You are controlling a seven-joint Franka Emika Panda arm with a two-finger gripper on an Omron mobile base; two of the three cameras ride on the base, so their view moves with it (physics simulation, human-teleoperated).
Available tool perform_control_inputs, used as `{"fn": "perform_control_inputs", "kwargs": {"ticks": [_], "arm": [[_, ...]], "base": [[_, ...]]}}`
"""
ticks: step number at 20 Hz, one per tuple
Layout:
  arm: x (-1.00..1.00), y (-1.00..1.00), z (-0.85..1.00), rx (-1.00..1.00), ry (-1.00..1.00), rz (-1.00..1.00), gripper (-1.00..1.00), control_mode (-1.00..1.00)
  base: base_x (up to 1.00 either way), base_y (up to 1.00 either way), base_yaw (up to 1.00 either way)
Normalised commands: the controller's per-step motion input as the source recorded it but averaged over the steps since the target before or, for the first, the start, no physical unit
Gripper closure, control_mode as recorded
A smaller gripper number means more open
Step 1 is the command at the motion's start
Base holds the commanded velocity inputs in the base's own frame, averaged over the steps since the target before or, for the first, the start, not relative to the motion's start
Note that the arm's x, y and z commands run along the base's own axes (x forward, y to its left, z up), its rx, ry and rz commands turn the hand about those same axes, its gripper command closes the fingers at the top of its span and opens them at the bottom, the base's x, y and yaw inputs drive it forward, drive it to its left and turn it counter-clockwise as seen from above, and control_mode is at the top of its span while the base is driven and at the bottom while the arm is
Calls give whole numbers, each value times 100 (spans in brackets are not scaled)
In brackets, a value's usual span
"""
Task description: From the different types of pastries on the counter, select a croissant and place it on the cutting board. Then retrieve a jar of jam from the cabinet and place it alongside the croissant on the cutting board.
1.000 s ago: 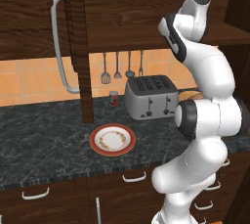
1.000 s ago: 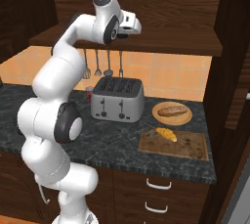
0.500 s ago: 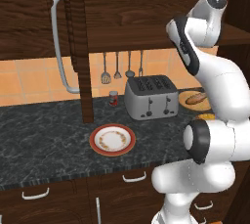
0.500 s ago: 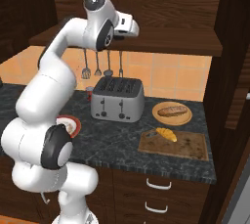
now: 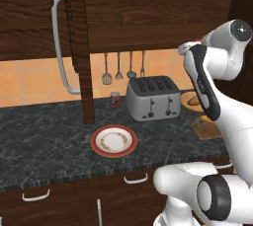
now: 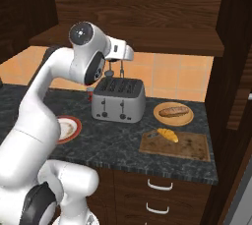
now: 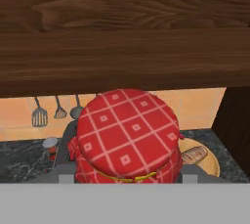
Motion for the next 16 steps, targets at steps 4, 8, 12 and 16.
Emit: {"fn": "perform_control_inputs", "kwargs": {"ticks": [4, 8, 12, 16], "arm": [[-100, 0, -47, 0, 0, 0, 100, -100], [-97, -6, -89, 0, 0, 0, 100, -100], [-77, -24, -100, 0, 0, 0, 100, -100], [-50, -30, -92, 0, 0, 0, 100, -100]], "base": [[0, 0, 0], [0, 0, 0], [0, 0, 0], [0, 0, 0]]}}
